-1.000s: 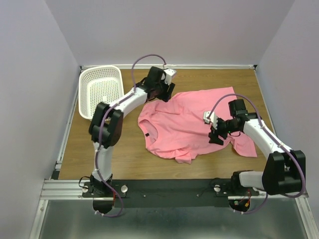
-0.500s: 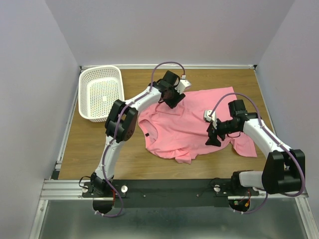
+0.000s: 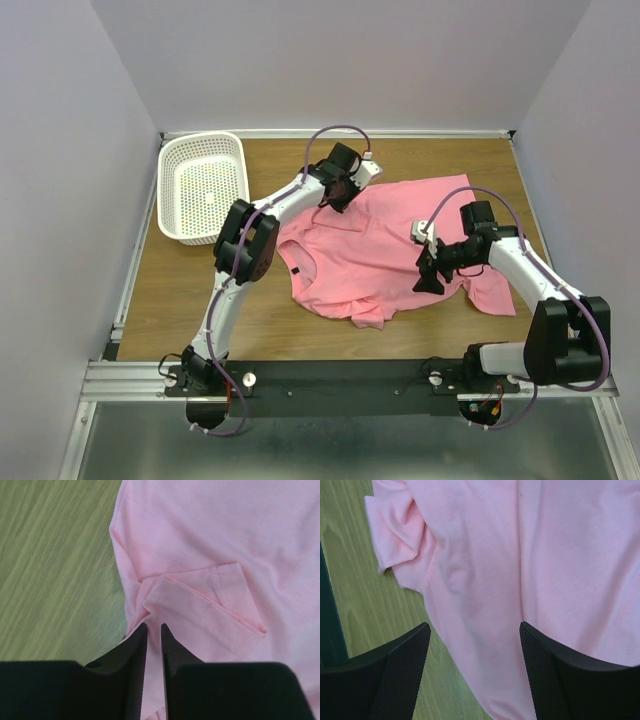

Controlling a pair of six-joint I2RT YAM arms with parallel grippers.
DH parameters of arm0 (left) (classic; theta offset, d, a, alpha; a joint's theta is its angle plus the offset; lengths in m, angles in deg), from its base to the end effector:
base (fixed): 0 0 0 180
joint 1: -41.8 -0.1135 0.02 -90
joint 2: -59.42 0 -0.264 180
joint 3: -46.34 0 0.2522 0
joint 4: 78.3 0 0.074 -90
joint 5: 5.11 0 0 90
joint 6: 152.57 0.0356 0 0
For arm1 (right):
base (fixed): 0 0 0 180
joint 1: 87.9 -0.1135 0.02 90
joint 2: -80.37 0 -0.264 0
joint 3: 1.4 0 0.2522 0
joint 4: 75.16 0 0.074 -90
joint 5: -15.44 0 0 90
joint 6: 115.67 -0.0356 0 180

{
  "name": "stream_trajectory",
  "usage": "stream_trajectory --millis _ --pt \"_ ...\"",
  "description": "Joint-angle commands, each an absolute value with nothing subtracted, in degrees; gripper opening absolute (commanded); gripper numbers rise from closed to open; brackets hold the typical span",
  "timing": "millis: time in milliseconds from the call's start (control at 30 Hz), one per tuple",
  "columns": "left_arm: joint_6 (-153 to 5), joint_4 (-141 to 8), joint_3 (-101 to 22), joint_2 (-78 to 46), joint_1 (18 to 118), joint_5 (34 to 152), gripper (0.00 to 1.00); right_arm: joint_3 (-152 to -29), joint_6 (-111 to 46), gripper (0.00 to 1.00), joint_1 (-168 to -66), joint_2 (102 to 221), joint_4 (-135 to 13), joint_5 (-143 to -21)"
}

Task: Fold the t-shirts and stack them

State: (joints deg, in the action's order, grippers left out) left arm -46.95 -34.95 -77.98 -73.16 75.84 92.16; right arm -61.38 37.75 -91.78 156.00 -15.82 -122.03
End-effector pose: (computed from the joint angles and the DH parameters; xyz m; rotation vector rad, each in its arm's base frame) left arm 0.4251 -0.2926 0.1860 1.0930 2.2315 -0.2942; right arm 0.2204 0.0412 0.2065 -1.4497 1.9263 0.7612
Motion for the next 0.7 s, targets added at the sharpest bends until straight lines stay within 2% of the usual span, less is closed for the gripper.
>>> stream_trajectory --millis 0,233,333,400,433,667 --pt "-48.0 -33.5 -79.3 -74.4 75.6 90.7 0.23 -60.9 37.3 0.79 -91.0 156.6 -14.7 -124.0" --pt "-50.3 -35.5 -78.6 -72.9 75.2 86.5 0.22 -60.6 37.2 0.8 -90.4 156.0 -14.7 -124.3" --pt "-51.1 -37.3 -77.5 -71.5 75.1 85.4 0.19 -60.5 37.2 0.8 -90.3 156.0 -14.7 -124.5" --pt "-51.3 -37.9 -77.1 -70.9 74.8 83.7 0.04 -60.5 37.2 0.8 -90.0 156.1 -14.6 -124.7" --pt "-51.6 -37.9 -77.0 -70.9 74.8 83.5 0.0 -60.5 37.1 0.8 -90.0 156.1 -14.7 -124.7" --pt "-55.0 -41.4 -73.6 -67.2 71.5 84.3 0.0 -60.5 36.9 0.8 -89.5 155.7 -14.6 -124.7"
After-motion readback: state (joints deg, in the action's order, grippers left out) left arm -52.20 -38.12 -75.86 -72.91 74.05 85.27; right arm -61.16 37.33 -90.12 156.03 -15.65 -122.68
